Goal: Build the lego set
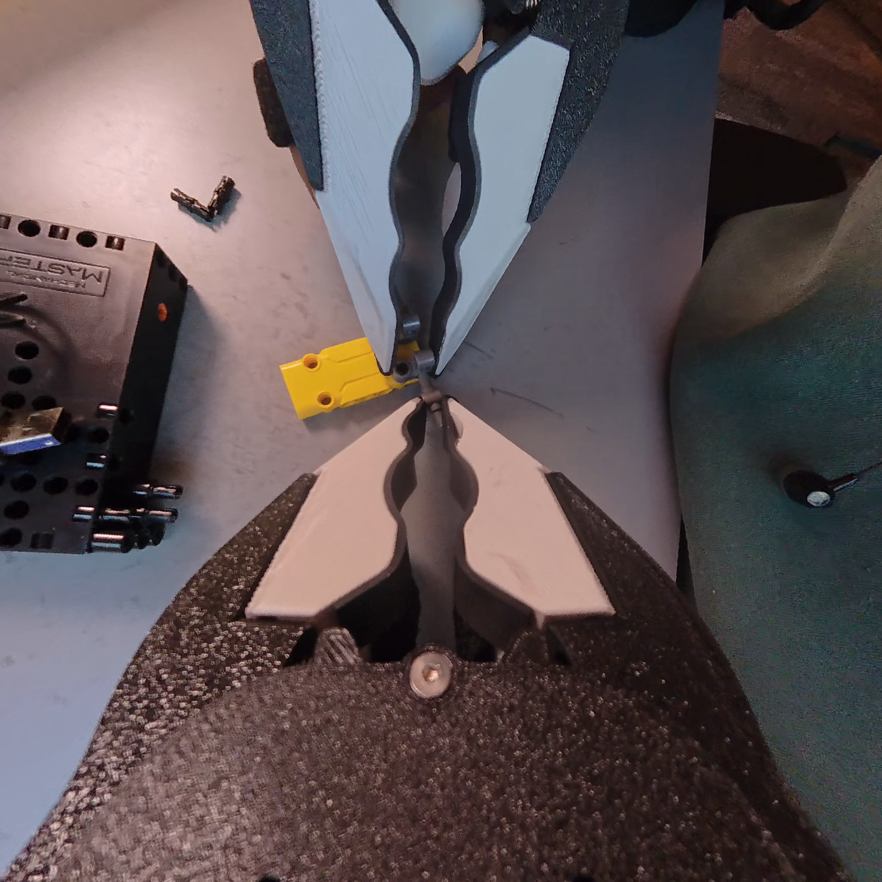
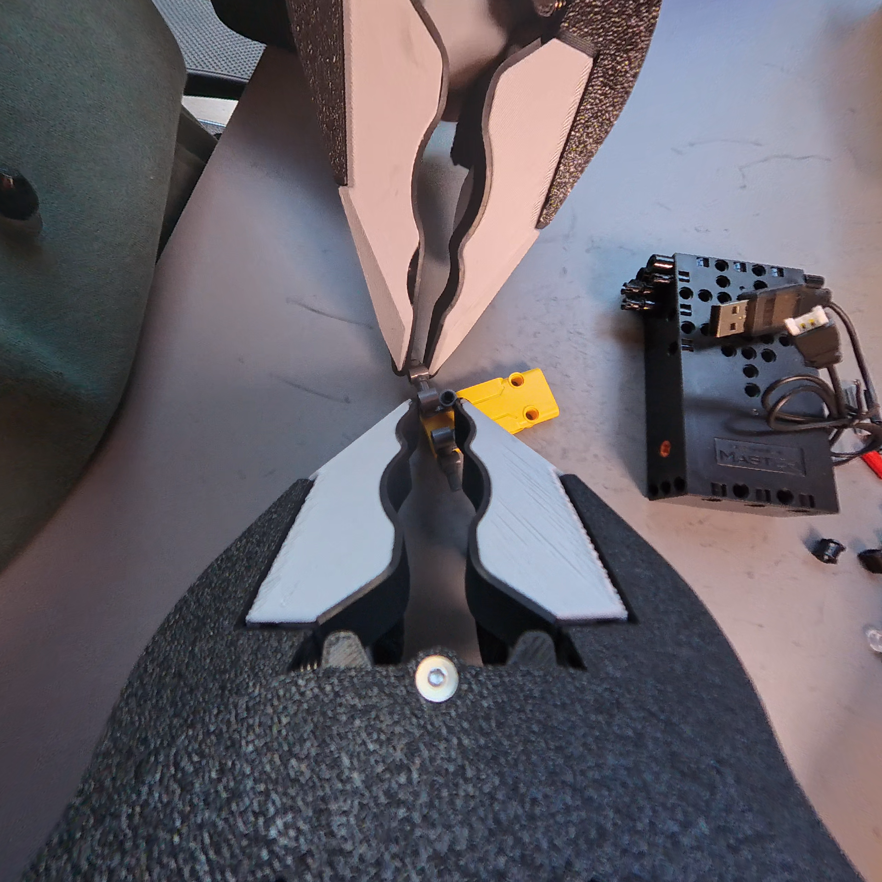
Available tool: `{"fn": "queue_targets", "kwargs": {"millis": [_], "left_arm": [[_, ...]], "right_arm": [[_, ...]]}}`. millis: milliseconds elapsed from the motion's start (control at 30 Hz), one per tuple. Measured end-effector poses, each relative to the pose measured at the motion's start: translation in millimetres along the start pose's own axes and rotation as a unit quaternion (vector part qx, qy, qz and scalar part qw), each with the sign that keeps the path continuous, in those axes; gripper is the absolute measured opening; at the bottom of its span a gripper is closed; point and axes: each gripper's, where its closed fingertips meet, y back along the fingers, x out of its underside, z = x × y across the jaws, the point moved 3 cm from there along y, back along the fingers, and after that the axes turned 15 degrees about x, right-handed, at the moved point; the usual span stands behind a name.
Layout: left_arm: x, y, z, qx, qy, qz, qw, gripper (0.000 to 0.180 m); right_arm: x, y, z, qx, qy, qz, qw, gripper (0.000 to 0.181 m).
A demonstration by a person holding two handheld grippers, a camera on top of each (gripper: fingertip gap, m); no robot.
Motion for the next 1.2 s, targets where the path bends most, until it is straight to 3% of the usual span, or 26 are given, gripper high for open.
{"fn": "queue_targets", "kwargs": {"millis": [367, 567, 867, 967, 1200], "left_arm": [[-1, 0, 2, 0.02, 0.042, 0.023, 0.999, 0.005], [-5, 3, 2, 0.034, 0.05, -0.002, 0.998, 0.004], [-14, -1, 0, 0.017, 0.024, -0.049, 0.998, 0.003], [-14, 5, 7, -0.022, 0.013, -0.032, 0.999, 0.005], [-7, 5, 1, -0.02, 0.017, -0.03, 0.999, 0.006]], "right_arm": [[0, 0, -1, 0.01, 0.0, -0.001, 1.0, 0.012], [0, 1, 0, 0.029, 0.027, 0.014, 0.999, 0.012], [-3, -2, 7, 0.009, -0.001, 0.012, 1.0, 0.012], [-3, -4, -3, 0.057, 0.01, 0.029, 0.998, 0.011], [-6, -6, 4, 0.062, -0.017, 0.024, 0.998, 0.015]]}}
